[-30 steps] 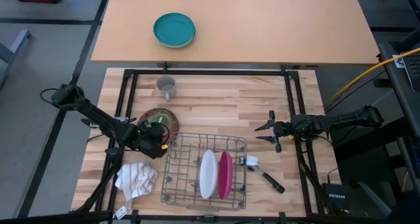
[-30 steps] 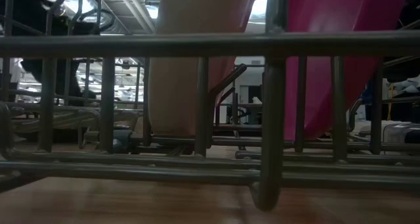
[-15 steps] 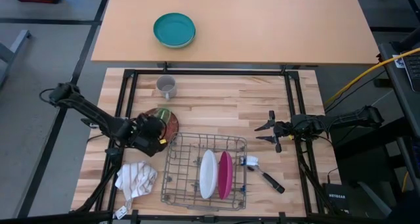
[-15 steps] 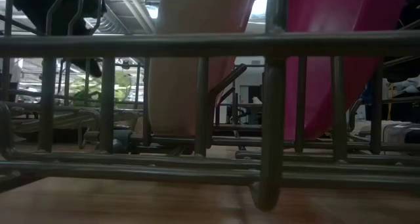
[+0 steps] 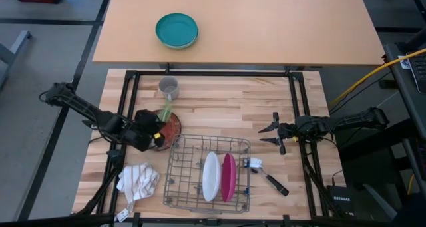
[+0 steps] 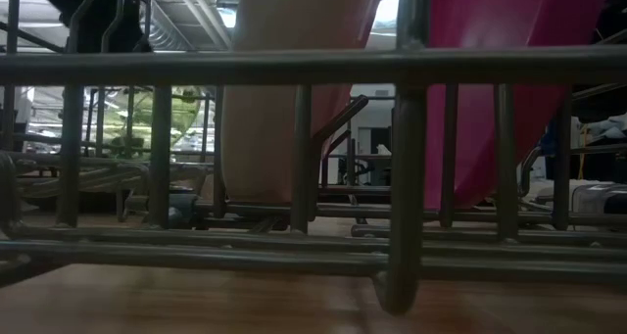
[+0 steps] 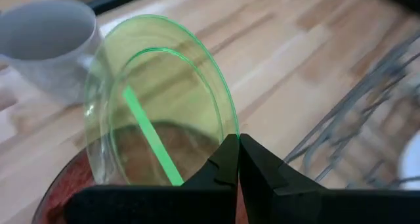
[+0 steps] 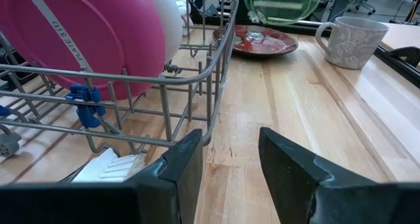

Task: Sort dishes
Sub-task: Put the green plate into the dish rack

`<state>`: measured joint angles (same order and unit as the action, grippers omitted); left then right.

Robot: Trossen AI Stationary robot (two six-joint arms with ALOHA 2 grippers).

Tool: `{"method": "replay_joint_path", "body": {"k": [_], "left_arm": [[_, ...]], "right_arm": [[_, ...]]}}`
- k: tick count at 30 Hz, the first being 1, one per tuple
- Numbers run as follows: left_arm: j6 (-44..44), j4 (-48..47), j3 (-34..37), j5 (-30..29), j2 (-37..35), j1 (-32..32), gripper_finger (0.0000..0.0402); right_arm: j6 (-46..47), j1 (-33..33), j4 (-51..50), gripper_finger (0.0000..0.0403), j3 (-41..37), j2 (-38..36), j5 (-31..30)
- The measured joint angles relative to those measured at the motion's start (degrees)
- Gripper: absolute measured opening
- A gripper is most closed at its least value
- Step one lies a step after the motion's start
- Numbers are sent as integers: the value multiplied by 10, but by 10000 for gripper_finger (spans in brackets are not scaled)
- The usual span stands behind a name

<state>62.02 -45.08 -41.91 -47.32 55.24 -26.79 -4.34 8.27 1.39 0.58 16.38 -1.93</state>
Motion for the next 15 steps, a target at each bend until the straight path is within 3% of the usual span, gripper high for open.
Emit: {"method": "replay_joint_path", "body": {"k": [15], "left_arm": [[-259, 271, 0, -63, -124, 0, 0]], "right_arm": [[0, 0, 0, 154, 0, 0, 0]]}}
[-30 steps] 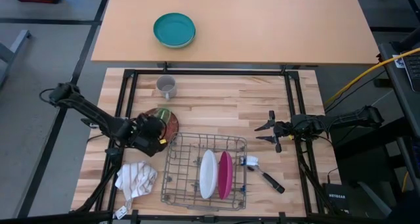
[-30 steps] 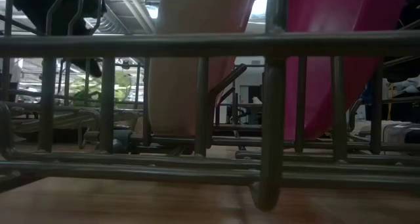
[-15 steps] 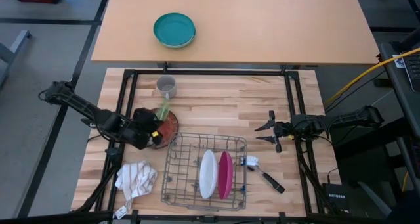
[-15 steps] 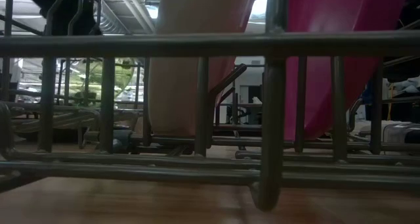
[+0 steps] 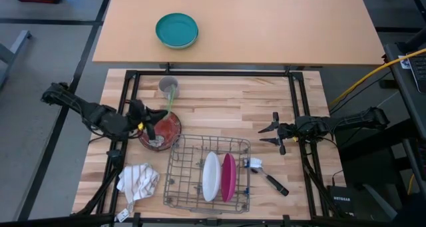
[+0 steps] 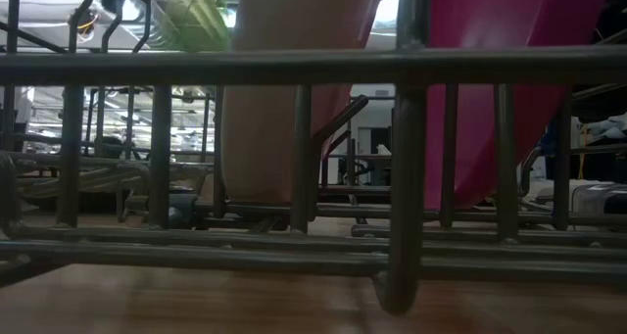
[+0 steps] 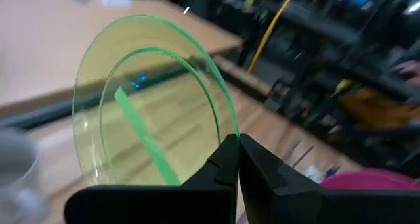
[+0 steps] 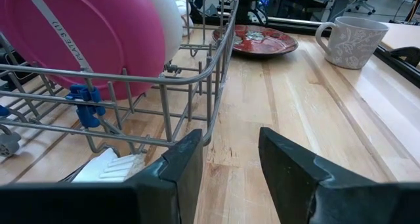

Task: Sort dishes
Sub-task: Put the green plate into the dish rack

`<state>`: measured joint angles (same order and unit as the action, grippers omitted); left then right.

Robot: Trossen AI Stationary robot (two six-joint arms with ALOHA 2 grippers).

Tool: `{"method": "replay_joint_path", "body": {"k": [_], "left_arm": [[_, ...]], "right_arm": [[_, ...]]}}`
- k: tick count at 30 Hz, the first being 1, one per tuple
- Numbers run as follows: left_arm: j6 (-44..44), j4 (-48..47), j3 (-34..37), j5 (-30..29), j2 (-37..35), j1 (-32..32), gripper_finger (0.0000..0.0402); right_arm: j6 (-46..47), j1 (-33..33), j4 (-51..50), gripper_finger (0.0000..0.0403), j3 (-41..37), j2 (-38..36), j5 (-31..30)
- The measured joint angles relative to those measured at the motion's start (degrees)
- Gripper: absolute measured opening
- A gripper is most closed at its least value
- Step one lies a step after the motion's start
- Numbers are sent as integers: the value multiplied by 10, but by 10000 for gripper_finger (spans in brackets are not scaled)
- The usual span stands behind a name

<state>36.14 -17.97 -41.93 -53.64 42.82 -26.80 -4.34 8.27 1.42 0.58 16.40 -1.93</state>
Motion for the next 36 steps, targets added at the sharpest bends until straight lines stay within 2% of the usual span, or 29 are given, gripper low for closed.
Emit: {"method": "replay_joint_path", "body": {"k": [4, 7, 13, 24, 36], "left_arm": [[-78, 107, 0, 0, -2, -9, 0], [-94, 172, 0, 0, 9, -25, 0], [-34, 240, 0, 0, 66, -72, 0], [-49, 488, 0, 0, 204, -147, 0], [79, 586, 0, -74, 331, -223, 0]], "right_arm": [[0, 0, 0, 154, 0, 0, 0], [0, 0, 0, 154, 0, 0, 0], [0, 0, 0, 154, 0, 0, 0], [0, 0, 0, 154, 0, 0, 0], [0, 0, 0, 154, 0, 0, 0]]}}
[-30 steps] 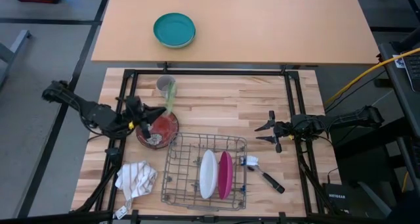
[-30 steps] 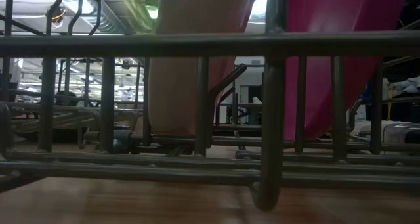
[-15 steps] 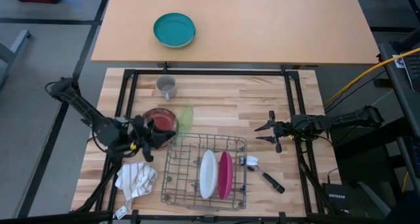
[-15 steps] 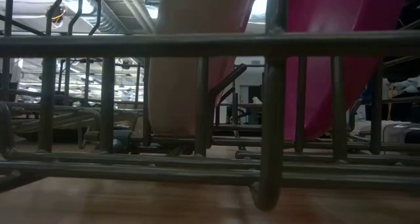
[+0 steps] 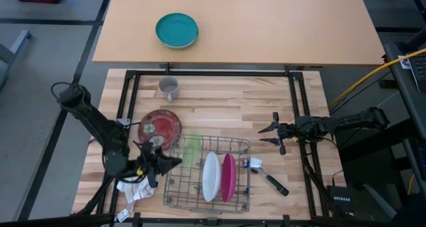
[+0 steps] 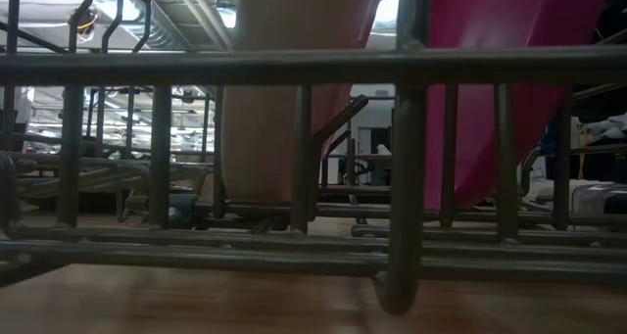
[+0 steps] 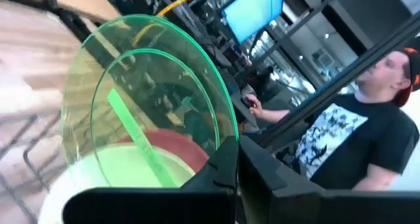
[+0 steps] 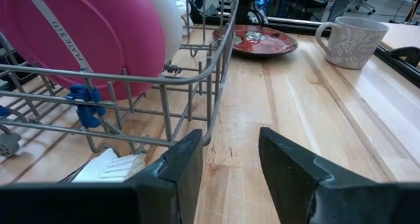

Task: Sort dishes
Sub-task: Put the green plate into the dish rack

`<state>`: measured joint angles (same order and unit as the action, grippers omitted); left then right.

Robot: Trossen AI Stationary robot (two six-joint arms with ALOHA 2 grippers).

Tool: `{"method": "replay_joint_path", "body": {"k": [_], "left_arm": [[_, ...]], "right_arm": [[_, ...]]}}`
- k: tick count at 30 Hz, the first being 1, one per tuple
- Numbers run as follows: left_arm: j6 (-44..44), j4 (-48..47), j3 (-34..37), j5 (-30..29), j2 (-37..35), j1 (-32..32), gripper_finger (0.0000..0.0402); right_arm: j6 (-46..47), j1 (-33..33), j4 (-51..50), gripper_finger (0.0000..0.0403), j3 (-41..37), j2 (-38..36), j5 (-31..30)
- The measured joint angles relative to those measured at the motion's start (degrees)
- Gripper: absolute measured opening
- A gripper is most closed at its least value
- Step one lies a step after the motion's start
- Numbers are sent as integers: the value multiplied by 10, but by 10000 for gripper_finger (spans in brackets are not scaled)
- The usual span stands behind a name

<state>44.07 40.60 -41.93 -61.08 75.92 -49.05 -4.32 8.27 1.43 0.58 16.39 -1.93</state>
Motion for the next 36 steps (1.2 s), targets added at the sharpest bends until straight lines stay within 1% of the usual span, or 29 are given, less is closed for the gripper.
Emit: {"method": "replay_joint_path", "body": {"k": [6, 14, 21, 27, 32, 36], "left_arm": [[12, 40, -5, -22, 36, -20, 0], [10, 34, -69, -23, 92, -26, 0], [21, 34, -117, -22, 148, -35, 0], [68, 35, -127, -26, 190, -39, 0], [105, 30, -127, -40, 206, -38, 0], [115, 32, -126, -58, 205, -39, 0]], "right_arm": [[0, 0, 0, 154, 0, 0, 0], [-7, 0, 2, 154, 0, 0, -19], [-20, 0, 2, 154, 0, 0, -20], [-19, 0, 2, 154, 0, 0, -21], [-20, 0, 2, 154, 0, 0, -21], [-20, 0, 2, 154, 0, 0, -21]]}}
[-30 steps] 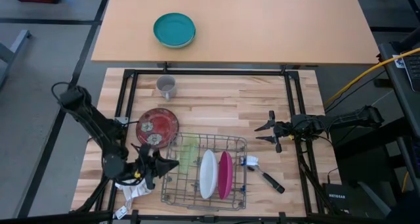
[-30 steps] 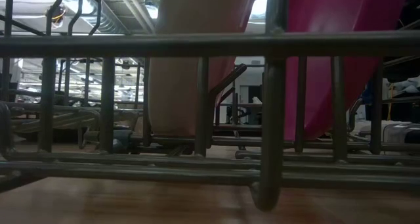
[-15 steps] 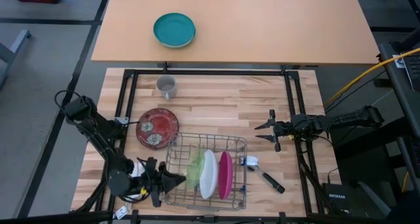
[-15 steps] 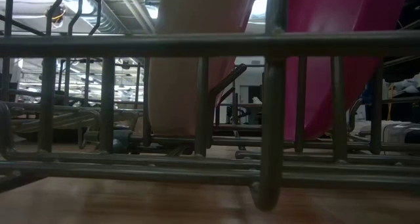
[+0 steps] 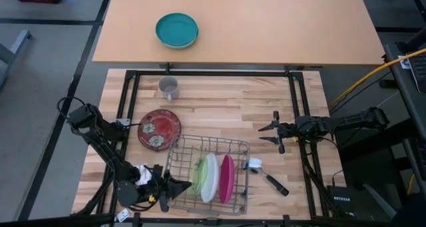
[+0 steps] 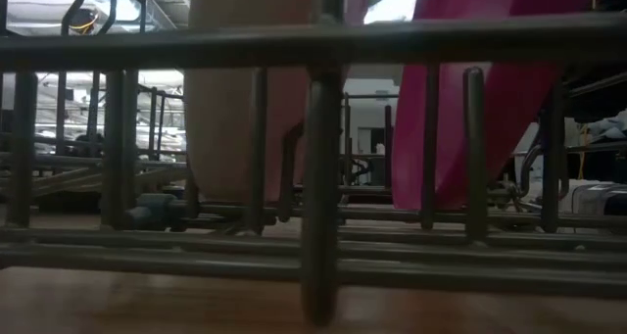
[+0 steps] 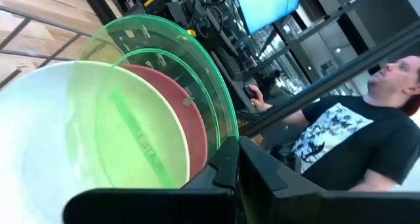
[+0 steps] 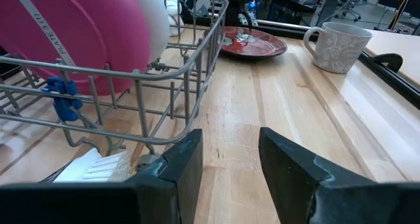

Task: Sort dishes
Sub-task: Put the green plate into the dish rack

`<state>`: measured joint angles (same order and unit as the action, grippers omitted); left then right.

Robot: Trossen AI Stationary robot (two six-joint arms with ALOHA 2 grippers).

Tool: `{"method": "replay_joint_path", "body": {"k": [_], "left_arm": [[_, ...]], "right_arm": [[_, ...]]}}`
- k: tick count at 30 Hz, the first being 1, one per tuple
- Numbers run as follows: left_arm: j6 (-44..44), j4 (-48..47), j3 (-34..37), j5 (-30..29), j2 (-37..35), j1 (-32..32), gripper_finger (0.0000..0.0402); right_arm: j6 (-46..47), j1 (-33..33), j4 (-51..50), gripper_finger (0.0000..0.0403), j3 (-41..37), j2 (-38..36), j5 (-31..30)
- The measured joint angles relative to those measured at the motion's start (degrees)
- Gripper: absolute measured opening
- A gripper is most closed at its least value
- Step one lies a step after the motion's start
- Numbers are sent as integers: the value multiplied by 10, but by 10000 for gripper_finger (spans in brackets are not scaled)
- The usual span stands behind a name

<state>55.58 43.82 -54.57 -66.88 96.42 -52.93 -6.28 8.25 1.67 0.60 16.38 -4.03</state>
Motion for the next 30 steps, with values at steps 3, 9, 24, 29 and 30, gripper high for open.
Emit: {"method": "replay_joint_path", "body": {"k": [3, 9, 24, 29, 30], "left_arm": [[-5, 3, 0, -6, -2, 0, 0], [-32, 5, -17, -15, -4, 0, 0], [-51, -186, -156, -45, -4, 0, 0], [14, -290, -187, -46, -4, 2, 0], [26, -311, -193, -45, -4, 3, 0]], "right_arm": [[0, 0, 0, 154, 0, 0, 0], [0, 0, 0, 154, 0, 0, 1], [3, 0, 0, 154, 0, 0, 1], [3, 0, 0, 154, 0, 0, 1], [4, 0, 0, 154, 0, 0, 1]]}}
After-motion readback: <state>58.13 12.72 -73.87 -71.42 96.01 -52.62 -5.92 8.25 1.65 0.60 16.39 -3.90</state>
